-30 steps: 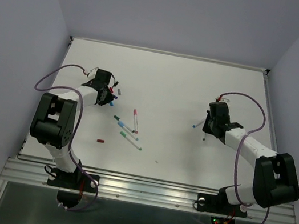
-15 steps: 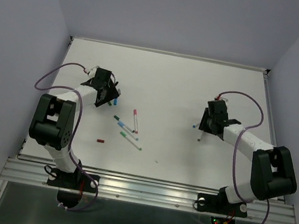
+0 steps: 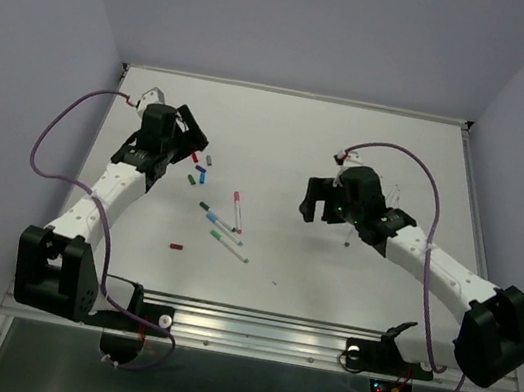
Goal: Open the pen caps
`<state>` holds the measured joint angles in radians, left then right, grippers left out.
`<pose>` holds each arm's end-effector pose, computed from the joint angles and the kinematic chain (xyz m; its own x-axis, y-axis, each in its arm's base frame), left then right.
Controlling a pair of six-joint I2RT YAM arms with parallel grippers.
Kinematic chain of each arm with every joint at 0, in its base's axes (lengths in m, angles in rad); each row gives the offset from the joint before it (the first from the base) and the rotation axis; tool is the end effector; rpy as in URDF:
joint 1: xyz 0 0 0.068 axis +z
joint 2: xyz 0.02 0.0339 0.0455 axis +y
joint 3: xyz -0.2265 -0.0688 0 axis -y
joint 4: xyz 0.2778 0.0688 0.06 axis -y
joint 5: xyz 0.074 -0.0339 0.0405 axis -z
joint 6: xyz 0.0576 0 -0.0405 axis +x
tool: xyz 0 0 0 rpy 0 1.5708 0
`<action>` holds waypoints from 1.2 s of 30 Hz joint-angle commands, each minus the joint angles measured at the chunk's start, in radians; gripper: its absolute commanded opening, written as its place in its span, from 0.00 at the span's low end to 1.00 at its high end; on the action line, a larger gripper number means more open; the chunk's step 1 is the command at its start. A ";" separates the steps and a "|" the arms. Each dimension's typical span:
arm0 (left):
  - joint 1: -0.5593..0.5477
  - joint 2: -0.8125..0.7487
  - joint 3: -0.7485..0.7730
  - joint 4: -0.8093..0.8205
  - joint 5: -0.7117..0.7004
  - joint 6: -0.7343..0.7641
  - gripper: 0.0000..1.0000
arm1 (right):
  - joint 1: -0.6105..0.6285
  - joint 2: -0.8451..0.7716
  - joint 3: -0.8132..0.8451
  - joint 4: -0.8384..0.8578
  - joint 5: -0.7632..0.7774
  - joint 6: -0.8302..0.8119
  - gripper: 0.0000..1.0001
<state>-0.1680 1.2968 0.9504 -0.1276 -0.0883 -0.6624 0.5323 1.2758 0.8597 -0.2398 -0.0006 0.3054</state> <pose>0.3531 -0.0547 0.2337 -0.4097 -0.5519 -0.7263 -0.2064 0.8317 -0.5155 0.2902 0.1710 0.1926 -0.6539 -0.0362 -0.7557 -0.3264 0.9146 0.2386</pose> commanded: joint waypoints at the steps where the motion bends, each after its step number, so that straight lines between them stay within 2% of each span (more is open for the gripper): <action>1: 0.002 -0.062 -0.007 -0.040 -0.028 -0.008 0.99 | 0.145 0.138 0.131 0.074 0.078 -0.008 1.00; 6: 0.002 -0.131 -0.064 -0.037 -0.071 -0.042 0.99 | 0.285 0.415 0.315 0.074 0.188 0.012 1.00; 13: 0.002 -0.134 -0.078 -0.072 -0.094 -0.049 0.99 | 0.374 0.696 0.573 0.031 0.315 0.027 1.00; 18: 0.002 -0.139 -0.094 -0.066 -0.093 -0.051 0.99 | 0.383 0.798 0.642 0.016 0.373 0.054 1.00; 22: 0.002 -0.137 -0.099 -0.064 -0.091 -0.051 0.99 | 0.393 0.843 0.650 0.010 0.390 0.064 0.92; 23: 0.002 -0.136 -0.099 -0.063 -0.091 -0.051 0.99 | 0.402 0.843 0.636 0.008 0.392 0.066 0.83; 25: 0.002 -0.136 -0.104 -0.060 -0.090 -0.051 0.99 | 0.411 0.836 0.616 0.007 0.384 0.070 0.77; 27: 0.002 -0.133 -0.105 -0.058 -0.090 -0.052 0.99 | 0.411 0.818 0.569 0.007 0.369 0.080 0.63; 28: 0.002 -0.133 -0.105 -0.055 -0.090 -0.054 0.99 | 0.411 0.813 0.552 0.007 0.366 0.087 0.55; 29: 0.002 -0.131 -0.105 -0.053 -0.085 -0.055 0.99 | 0.411 0.810 0.520 0.008 0.369 0.101 0.42; 31: 0.002 -0.126 -0.105 -0.050 -0.077 -0.055 0.99 | 0.411 0.800 0.481 0.008 0.376 0.115 0.33; 32: 0.002 -0.125 -0.105 -0.049 -0.073 -0.055 0.99 | 0.411 0.786 0.448 0.007 0.381 0.123 0.25; 36: 0.002 -0.126 -0.105 -0.046 -0.064 -0.055 0.99 | 0.411 0.741 0.366 0.017 0.375 0.143 0.13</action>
<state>-0.1680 1.1885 0.8566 -0.1989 -0.1539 -0.7155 0.9310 2.0399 1.3243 -0.1226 0.3710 0.4171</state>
